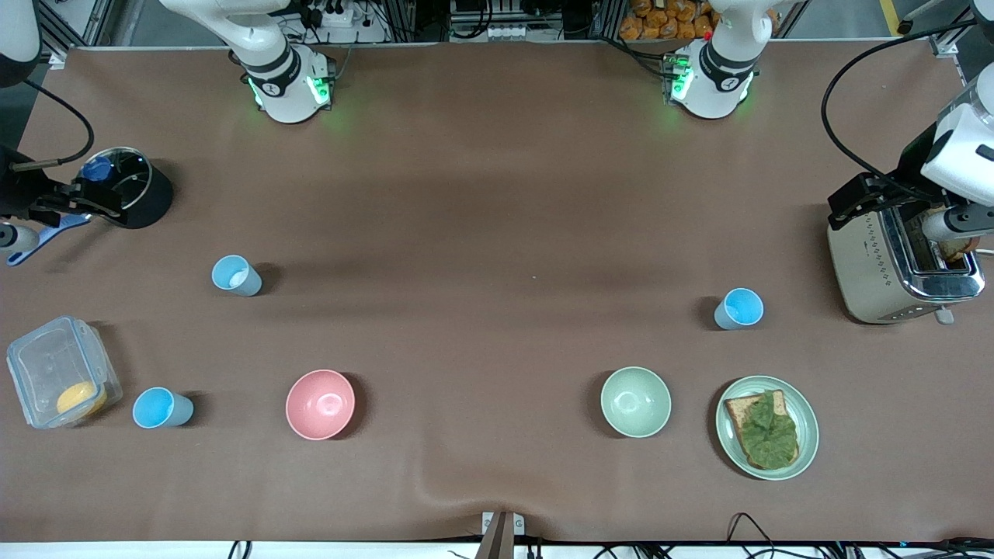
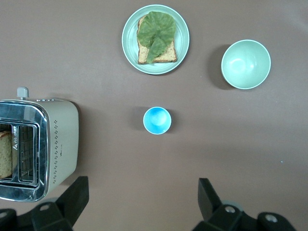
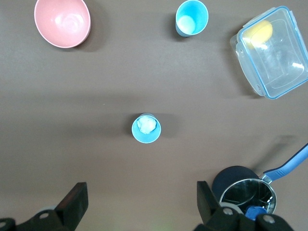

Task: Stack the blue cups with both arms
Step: 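Reach the right gripper and the left gripper toward two blue cups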

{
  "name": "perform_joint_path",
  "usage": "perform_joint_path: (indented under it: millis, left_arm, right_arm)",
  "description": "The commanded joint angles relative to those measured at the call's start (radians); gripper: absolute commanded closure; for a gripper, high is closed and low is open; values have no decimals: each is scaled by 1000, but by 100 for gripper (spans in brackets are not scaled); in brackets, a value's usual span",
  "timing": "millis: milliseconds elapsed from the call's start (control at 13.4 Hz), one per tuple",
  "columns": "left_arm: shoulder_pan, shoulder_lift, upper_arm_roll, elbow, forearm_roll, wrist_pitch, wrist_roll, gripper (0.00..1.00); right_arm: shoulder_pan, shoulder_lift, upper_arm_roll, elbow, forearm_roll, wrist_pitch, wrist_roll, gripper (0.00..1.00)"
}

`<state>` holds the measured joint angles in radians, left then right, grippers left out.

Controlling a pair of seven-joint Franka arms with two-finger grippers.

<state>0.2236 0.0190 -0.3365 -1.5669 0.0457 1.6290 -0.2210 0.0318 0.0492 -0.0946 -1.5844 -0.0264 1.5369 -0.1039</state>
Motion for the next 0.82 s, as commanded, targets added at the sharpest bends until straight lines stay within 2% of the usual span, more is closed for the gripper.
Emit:
perform_joint_path:
  millis: [0, 524, 599, 748]
  left_arm:
    - [7, 4, -4, 18, -7, -14, 31, 0]
    - [8, 93, -1, -2, -9, 2, 94, 0]
    - [13, 104, -1, -22, -9, 21, 92, 0]
    - [48, 101, -1, -121, -7, 125, 92, 0]
  right_arm:
    - [-17, -14, 10, -13, 11, -3, 12, 0]
    - [-17, -14, 10, -13, 11, -3, 9, 0]
    - [-17, -14, 10, -13, 11, -3, 4, 0]
    - [-17, -8, 10, -13, 11, -4, 0, 0]
